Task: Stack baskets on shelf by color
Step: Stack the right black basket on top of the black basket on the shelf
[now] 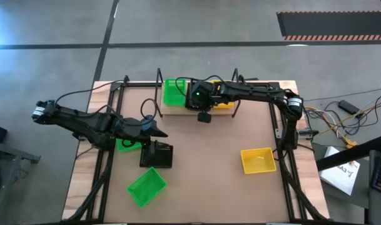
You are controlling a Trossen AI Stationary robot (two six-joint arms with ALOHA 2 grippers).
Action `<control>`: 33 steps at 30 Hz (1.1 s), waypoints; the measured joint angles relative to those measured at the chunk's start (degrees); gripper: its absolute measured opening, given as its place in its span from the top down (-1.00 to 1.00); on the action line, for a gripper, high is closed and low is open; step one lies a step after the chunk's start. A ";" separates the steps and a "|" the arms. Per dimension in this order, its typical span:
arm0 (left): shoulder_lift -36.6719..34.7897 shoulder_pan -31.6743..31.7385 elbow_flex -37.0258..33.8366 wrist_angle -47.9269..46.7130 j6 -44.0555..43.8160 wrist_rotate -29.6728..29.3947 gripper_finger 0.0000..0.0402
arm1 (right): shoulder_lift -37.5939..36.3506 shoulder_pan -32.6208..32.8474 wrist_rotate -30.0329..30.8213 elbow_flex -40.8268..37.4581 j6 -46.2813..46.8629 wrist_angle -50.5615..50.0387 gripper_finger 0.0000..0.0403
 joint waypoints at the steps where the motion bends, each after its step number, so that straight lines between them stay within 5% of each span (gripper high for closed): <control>1: 0.00 0.00 0.02 0.02 -0.02 0.00 -0.01 | 0.00 -0.02 0.01 -0.37 -0.19 0.52 0.95; 16: -0.02 0.00 0.02 0.13 -0.96 0.00 -0.01 | 0.00 -0.23 4.57 -0.64 -0.31 1.84 0.39; 22: -0.02 0.00 0.02 0.12 -0.94 0.00 -0.01 | -0.66 0.55 4.24 3.18 7.52 1.79 0.22; 28: 0.17 0.00 0.04 0.14 -0.50 0.00 -0.01 | -1.42 3.53 4.64 3.86 13.88 2.34 0.25; 33: 0.28 0.00 0.04 0.13 -0.48 -0.31 -0.01 | -0.92 3.38 4.93 2.14 13.51 5.14 0.48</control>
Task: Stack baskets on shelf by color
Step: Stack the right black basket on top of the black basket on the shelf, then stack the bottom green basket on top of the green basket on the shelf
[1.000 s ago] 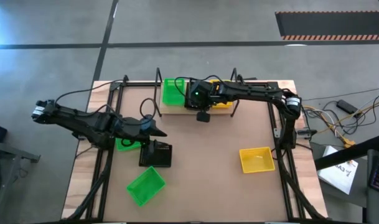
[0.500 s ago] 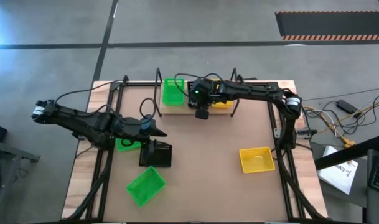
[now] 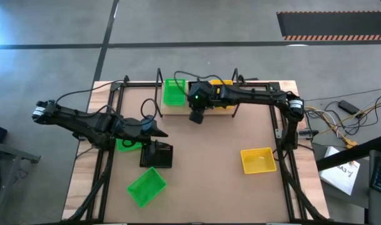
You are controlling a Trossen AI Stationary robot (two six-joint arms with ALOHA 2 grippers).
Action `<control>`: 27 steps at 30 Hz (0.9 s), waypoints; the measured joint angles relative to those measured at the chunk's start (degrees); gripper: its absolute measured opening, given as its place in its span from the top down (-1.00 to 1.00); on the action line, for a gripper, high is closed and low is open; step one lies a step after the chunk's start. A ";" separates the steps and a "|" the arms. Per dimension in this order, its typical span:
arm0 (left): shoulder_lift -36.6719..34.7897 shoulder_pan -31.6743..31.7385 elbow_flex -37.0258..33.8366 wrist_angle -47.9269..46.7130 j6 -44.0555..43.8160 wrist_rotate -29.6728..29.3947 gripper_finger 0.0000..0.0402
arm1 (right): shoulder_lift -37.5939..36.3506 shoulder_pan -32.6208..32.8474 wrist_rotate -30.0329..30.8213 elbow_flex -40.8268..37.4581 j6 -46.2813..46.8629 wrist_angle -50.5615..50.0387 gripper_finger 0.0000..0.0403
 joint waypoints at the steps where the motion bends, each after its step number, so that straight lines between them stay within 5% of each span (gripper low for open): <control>1: 0.07 0.00 0.00 0.02 -0.02 -0.02 -0.01 | 0.09 -0.83 -0.63 -0.06 0.57 0.82 0.56; 6: 0.15 0.00 0.00 0.04 -0.48 -0.15 -0.01 | 1.11 -4.24 -5.03 -0.40 4.16 1.70 0.92; 27: -0.01 0.00 0.23 -1.76 -0.51 -0.13 -0.01 | 0.11 -3.52 -7.19 -2.68 7.75 3.41 0.96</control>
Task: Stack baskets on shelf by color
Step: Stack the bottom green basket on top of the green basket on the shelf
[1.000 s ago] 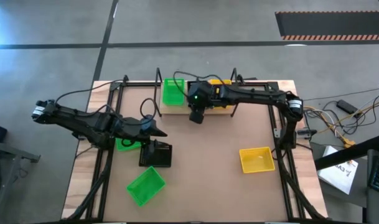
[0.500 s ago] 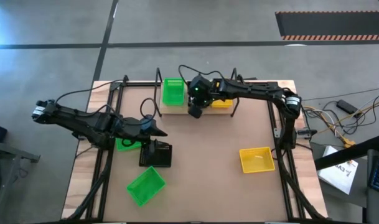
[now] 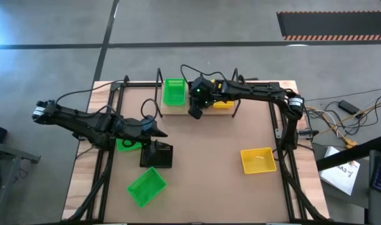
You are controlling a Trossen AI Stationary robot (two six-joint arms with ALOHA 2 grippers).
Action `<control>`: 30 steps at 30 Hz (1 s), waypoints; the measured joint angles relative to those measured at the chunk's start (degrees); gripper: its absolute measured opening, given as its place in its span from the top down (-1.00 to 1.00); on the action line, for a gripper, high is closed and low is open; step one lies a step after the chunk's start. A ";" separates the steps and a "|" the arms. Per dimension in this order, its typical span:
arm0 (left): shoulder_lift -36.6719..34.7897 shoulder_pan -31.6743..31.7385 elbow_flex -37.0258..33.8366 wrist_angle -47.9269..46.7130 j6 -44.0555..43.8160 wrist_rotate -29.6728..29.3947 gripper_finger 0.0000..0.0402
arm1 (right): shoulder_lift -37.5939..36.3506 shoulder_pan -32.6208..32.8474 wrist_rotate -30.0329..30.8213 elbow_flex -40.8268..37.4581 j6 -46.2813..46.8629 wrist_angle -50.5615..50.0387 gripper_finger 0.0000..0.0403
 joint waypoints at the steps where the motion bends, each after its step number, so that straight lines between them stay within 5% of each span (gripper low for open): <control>1: -0.24 0.00 0.20 -2.08 -0.09 0.00 -0.01 | -0.72 0.80 0.43 -0.02 0.98 -0.10 0.96; 8: -2.57 0.20 3.78 -30.63 -11.65 1.12 -0.01 | -4.64 12.82 4.41 -9.18 7.07 -0.01 0.96; 14: -1.83 4.56 2.76 -49.17 -14.94 16.45 -0.01 | -7.90 24.04 8.95 -17.55 16.68 2.23 0.96; 20: 1.57 10.76 -2.51 -51.35 -14.47 29.02 -0.01 | -10.78 31.77 18.71 -22.09 27.48 3.63 0.96; 30: 3.17 4.39 -1.99 -49.57 -14.44 31.24 -0.01 | -14.47 36.08 23.43 -23.41 30.81 3.87 0.96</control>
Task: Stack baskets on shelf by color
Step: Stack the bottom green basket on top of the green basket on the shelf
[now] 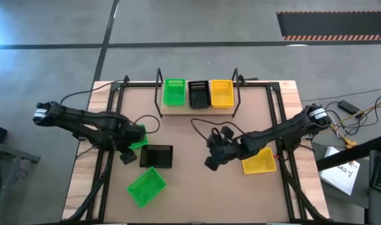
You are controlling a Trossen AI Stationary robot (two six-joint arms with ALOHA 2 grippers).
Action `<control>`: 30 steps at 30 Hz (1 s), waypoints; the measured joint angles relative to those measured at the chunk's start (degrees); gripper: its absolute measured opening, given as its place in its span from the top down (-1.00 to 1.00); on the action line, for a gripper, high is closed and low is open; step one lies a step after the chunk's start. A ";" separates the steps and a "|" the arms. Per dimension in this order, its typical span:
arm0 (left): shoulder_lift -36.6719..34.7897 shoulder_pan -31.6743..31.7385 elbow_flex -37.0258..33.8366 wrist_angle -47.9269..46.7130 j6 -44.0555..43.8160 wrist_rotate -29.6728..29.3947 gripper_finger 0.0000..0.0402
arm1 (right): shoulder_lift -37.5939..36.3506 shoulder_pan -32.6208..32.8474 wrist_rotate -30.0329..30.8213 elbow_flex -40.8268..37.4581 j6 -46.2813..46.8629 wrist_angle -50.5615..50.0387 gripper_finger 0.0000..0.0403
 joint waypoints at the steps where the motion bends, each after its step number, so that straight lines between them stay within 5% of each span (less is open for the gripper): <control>1: -0.25 -1.51 0.43 1.31 -0.65 -0.36 -0.01 | -0.23 0.04 0.04 0.00 -0.02 0.00 0.96; 15: 5.06 -22.21 -5.58 28.97 -32.57 -1.37 -0.01 | -1.05 0.11 0.29 -0.10 -3.63 -0.33 0.96; 30: 16.32 -24.30 -6.51 33.45 -39.56 -9.73 0.13 | -1.22 0.11 1.47 -0.17 -4.64 -3.80 0.96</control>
